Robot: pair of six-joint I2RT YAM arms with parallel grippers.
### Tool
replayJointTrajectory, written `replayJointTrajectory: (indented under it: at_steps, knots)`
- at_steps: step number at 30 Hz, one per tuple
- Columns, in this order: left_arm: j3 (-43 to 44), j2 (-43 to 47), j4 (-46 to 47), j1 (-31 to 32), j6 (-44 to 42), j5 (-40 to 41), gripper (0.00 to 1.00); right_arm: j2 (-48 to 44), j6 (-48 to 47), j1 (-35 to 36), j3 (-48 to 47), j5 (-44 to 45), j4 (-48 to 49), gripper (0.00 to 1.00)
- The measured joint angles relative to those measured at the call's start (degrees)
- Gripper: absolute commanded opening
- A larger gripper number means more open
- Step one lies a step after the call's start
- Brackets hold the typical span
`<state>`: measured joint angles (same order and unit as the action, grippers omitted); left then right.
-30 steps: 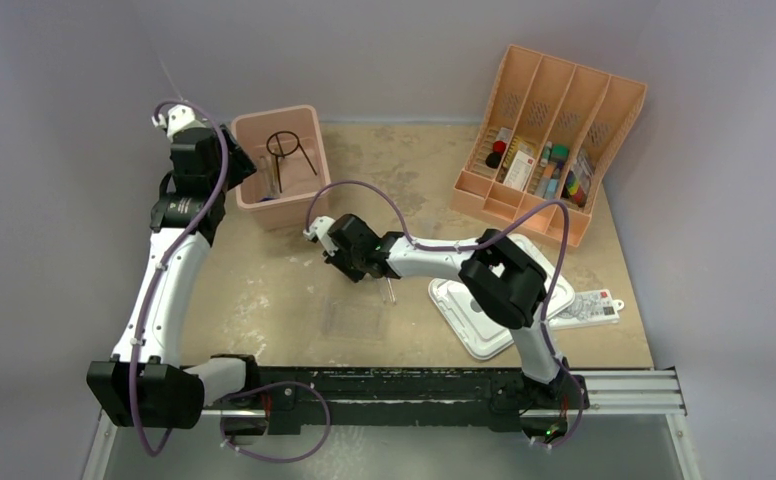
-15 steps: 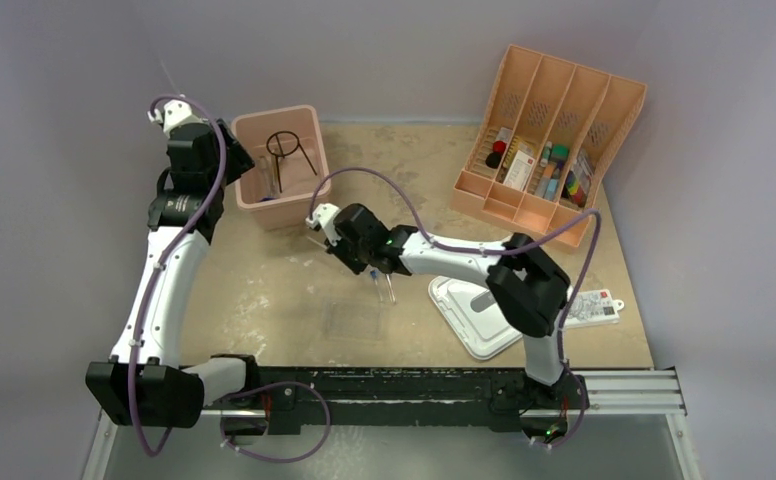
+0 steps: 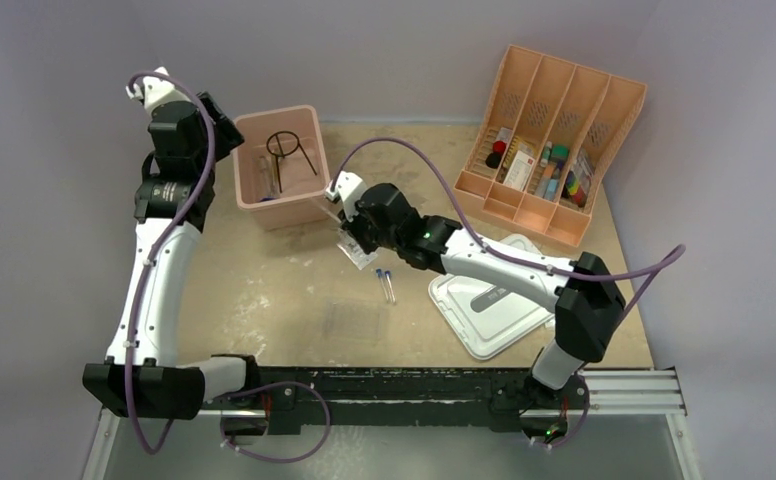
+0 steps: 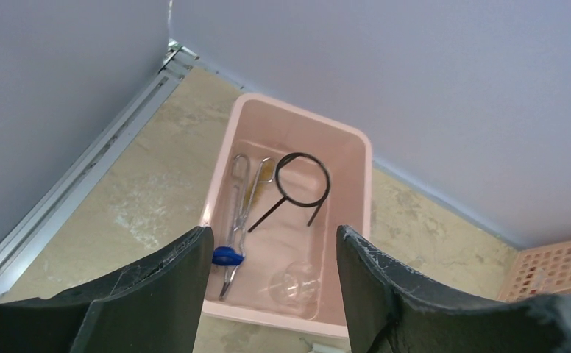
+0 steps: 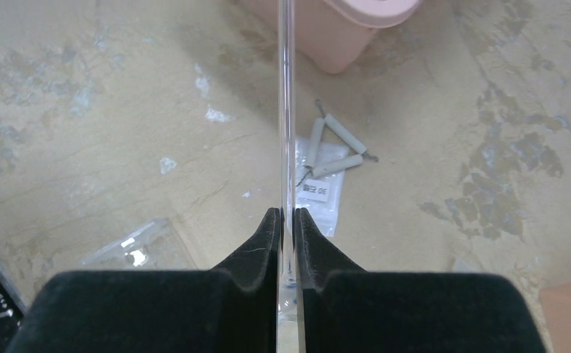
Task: Organize the chemistry lab equipment
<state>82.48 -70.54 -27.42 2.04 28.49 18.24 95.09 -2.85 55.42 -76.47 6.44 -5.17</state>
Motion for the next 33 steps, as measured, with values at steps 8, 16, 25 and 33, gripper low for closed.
replayJointTrajectory:
  at_steps: [8,16,25,33]
  knots:
    - [2.0,-0.6,1.6,0.0,6.2,-4.9,0.63,-0.7,4.3,-5.6,-1.9,-0.4,1.4,0.01]
    - [-6.4,-1.8,15.7,2.9,15.8,-20.5,0.65,-0.7,12.8,-16.0,-4.6,-8.4,3.9,0.01]
    - [-10.3,-12.0,35.1,13.6,28.2,-34.9,0.64,-1.0,25.9,-22.3,-5.4,-20.0,9.7,0.01]
    - [-10.4,-14.7,43.9,16.7,34.0,-38.9,0.38,-3.3,33.0,-25.3,-5.4,-26.7,14.8,0.01]
